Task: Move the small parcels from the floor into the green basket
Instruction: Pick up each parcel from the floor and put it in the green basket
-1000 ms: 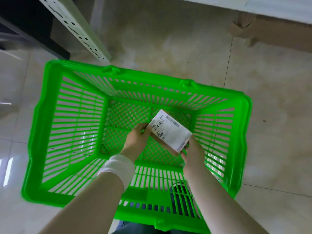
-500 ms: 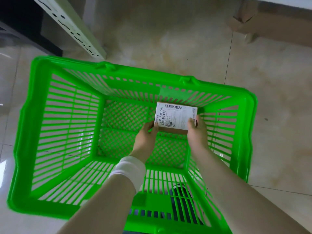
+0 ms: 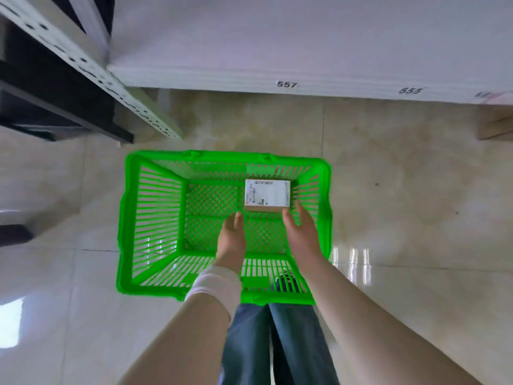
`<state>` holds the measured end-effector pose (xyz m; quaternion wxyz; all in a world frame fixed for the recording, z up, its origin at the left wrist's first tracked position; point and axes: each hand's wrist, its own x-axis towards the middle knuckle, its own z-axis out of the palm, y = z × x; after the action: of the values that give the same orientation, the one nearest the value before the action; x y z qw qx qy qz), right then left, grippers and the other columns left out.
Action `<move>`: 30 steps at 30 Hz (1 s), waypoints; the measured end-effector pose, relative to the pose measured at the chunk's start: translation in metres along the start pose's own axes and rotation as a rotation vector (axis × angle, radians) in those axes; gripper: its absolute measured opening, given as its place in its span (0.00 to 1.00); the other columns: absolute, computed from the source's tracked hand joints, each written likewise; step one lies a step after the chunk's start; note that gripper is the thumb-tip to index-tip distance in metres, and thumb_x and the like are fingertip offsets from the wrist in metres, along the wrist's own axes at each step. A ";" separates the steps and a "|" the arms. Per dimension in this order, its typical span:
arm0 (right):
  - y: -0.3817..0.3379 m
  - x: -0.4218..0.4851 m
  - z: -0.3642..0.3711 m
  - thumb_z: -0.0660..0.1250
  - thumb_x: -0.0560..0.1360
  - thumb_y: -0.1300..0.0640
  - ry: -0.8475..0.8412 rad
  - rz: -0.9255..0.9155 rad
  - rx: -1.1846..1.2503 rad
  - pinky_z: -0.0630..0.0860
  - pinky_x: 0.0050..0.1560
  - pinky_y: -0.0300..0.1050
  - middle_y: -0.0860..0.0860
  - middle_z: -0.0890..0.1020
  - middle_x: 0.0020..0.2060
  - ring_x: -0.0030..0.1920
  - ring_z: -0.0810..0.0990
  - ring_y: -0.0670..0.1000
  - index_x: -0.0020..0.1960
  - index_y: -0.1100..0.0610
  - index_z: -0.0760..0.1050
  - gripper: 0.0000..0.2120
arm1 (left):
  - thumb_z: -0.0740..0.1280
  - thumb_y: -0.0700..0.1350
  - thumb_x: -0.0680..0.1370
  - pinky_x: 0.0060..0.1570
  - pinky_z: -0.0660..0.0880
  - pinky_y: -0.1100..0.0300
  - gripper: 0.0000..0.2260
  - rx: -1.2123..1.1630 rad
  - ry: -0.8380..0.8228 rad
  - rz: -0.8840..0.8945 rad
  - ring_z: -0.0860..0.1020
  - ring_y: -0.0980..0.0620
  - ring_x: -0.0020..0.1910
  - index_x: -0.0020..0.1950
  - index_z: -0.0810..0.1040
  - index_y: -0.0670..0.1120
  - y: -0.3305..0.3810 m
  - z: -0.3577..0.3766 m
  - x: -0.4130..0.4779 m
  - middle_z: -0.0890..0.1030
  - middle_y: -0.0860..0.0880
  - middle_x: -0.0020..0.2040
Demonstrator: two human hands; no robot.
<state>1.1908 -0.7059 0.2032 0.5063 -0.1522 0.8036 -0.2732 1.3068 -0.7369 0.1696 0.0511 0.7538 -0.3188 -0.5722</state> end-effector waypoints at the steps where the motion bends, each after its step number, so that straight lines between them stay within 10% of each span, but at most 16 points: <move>1: -0.008 -0.023 -0.013 0.60 0.78 0.50 0.003 -0.004 0.016 0.60 0.69 0.41 0.53 0.66 0.73 0.72 0.65 0.52 0.73 0.56 0.62 0.25 | 0.52 0.51 0.81 0.69 0.66 0.50 0.21 -0.014 -0.009 0.017 0.69 0.43 0.69 0.71 0.66 0.41 0.010 -0.002 -0.027 0.71 0.43 0.70; 7: -0.024 -0.127 -0.094 0.64 0.73 0.43 0.057 0.075 0.321 0.67 0.66 0.43 0.49 0.76 0.60 0.63 0.73 0.48 0.60 0.56 0.73 0.22 | 0.52 0.51 0.81 0.70 0.65 0.49 0.21 0.031 -0.129 0.103 0.70 0.45 0.69 0.71 0.66 0.43 0.042 0.026 -0.164 0.71 0.43 0.70; 14: 0.014 -0.211 -0.237 0.62 0.78 0.52 0.215 0.134 0.615 0.65 0.60 0.40 0.50 0.73 0.66 0.64 0.73 0.49 0.70 0.54 0.67 0.22 | 0.54 0.49 0.81 0.69 0.62 0.55 0.20 0.162 -0.337 0.264 0.69 0.47 0.69 0.70 0.66 0.42 0.054 0.123 -0.303 0.71 0.47 0.68; 30: 0.280 -0.268 -0.663 0.61 0.77 0.49 0.648 0.126 1.086 0.62 0.73 0.50 0.49 0.72 0.69 0.69 0.69 0.49 0.70 0.54 0.67 0.23 | 0.53 0.53 0.81 0.68 0.61 0.58 0.20 0.477 -0.773 0.361 0.68 0.52 0.66 0.70 0.65 0.47 -0.035 0.544 -0.584 0.70 0.49 0.67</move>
<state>0.7235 -0.1523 0.4564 0.2576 0.2642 0.6704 -0.6437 0.7511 -0.2378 0.4543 -0.1469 0.4093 -0.5624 -0.7033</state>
